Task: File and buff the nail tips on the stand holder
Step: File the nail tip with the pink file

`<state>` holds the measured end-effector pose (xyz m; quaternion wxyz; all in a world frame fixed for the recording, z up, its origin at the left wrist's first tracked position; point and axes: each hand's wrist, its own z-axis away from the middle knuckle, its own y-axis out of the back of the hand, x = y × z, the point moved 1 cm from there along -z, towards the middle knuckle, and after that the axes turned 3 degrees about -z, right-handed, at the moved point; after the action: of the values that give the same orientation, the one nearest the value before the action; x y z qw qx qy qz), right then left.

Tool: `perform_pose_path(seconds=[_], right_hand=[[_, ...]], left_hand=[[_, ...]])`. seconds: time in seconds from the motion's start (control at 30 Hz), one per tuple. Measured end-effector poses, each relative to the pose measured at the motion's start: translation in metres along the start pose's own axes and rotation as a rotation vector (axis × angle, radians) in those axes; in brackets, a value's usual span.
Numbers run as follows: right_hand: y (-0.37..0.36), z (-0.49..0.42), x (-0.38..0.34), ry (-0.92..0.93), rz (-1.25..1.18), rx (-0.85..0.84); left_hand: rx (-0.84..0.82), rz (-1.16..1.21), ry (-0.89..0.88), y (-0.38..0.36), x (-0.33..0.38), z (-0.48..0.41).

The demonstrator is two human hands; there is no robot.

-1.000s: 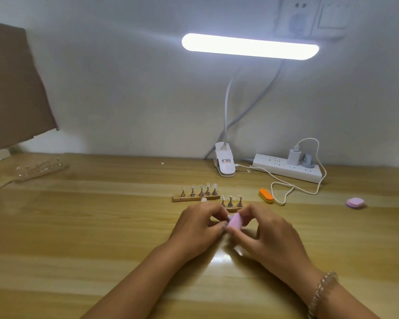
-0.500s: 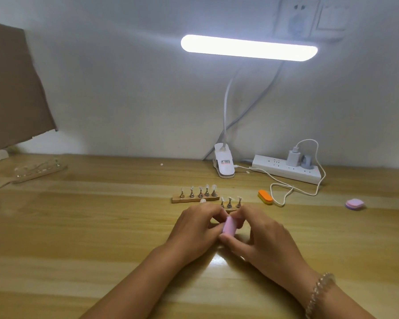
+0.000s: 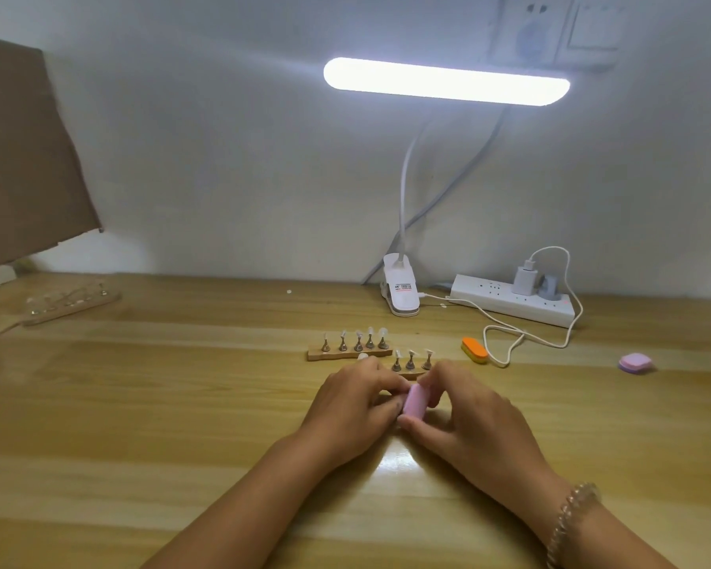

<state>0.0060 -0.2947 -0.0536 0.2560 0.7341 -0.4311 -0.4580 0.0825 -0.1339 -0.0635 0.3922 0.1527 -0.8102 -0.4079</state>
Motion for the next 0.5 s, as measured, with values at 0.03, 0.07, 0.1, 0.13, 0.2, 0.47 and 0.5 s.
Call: perform_pose_path(seconds=[0.03, 0.07, 0.1, 0.13, 0.2, 0.47, 0.5], right_hand=[[0.0005, -0.0011, 0.0007, -0.009, -0.012, 0.018], [0.0016, -0.0023, 0.0026, -0.028, -0.030, 0.062], [0.0028, -0.0033, 0.0042, -0.045, -0.038, 0.096], [0.0034, -0.0036, 0.0044, -0.044, -0.035, 0.096], [0.0028, -0.0023, 0.0018, -0.001, -0.025, 0.035], [0.0026, -0.0006, -0.0014, 0.030, 0.012, 0.008], [0.0030, -0.0011, -0.0008, 0.014, 0.006, 0.023]], left_hand=[[-0.001, -0.006, 0.002, 0.0001, -0.0002, 0.0000], [0.001, -0.005, 0.004, 0.0001, -0.0005, 0.0001], [0.004, 0.002, 0.005, 0.0002, -0.0006, 0.0003], [0.001, 0.010, 0.004, 0.0002, -0.0006, 0.0007], [-0.012, 0.006, -0.005, 0.0003, 0.0000, 0.0010], [0.002, 0.053, 0.011, 0.0001, -0.0014, -0.0014], [0.006, 0.056, 0.015, -0.0002, -0.0016, -0.0018]])
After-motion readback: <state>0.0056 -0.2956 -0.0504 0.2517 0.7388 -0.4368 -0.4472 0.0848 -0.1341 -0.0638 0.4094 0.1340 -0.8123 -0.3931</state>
